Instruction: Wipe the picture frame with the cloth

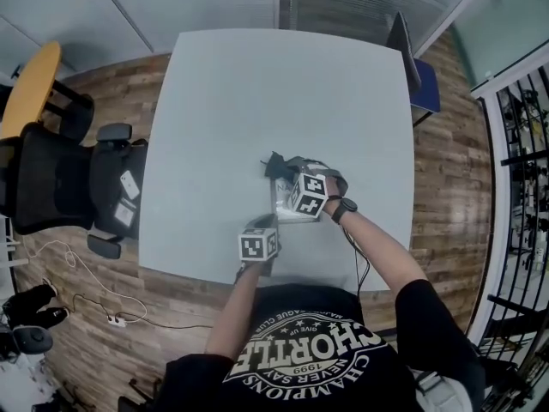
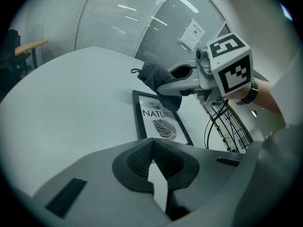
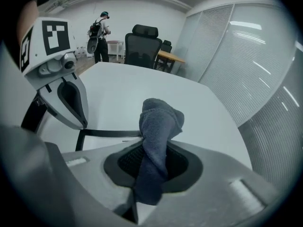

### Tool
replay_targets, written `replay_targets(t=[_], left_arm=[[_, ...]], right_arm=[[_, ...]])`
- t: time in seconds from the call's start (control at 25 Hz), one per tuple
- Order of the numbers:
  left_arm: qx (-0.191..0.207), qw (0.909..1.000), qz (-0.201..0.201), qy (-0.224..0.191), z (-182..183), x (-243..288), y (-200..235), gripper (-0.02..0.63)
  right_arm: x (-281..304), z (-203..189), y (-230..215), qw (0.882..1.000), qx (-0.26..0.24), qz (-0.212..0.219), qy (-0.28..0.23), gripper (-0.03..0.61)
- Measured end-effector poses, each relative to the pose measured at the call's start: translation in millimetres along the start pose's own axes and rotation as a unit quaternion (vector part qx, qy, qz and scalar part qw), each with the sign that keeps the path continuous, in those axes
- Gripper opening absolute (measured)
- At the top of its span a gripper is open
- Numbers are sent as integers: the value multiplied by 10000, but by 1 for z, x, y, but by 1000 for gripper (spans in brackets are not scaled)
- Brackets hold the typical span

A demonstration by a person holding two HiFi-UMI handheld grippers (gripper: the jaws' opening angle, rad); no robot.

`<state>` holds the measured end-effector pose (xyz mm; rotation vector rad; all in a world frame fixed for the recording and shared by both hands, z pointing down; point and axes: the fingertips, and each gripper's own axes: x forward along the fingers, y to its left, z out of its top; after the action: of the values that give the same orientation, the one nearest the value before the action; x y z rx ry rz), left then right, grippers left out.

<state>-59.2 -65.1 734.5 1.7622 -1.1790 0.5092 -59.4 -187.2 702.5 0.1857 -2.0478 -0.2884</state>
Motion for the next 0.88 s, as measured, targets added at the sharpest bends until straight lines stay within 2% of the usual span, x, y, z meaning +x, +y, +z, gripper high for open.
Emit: replay_targets(t=[0.2, 0.44, 0.64, 0.88], left_arm=[[-11, 9996, -19, 271, -11, 14, -3, 2], [-124, 9985, 353, 387, -15, 15, -4, 2], [-143, 9983, 404, 400, -15, 17, 0, 2], [-208, 9982, 372, 422, -15, 16, -2, 2]], right_arm=[[35, 3, -1, 9980, -501, 166, 355, 83], [52, -6, 4, 9945, -659, 332, 744, 83], [50, -23, 0, 9960, -411, 315, 735, 83], [26, -67, -10, 9958, 89, 251, 881, 83]])
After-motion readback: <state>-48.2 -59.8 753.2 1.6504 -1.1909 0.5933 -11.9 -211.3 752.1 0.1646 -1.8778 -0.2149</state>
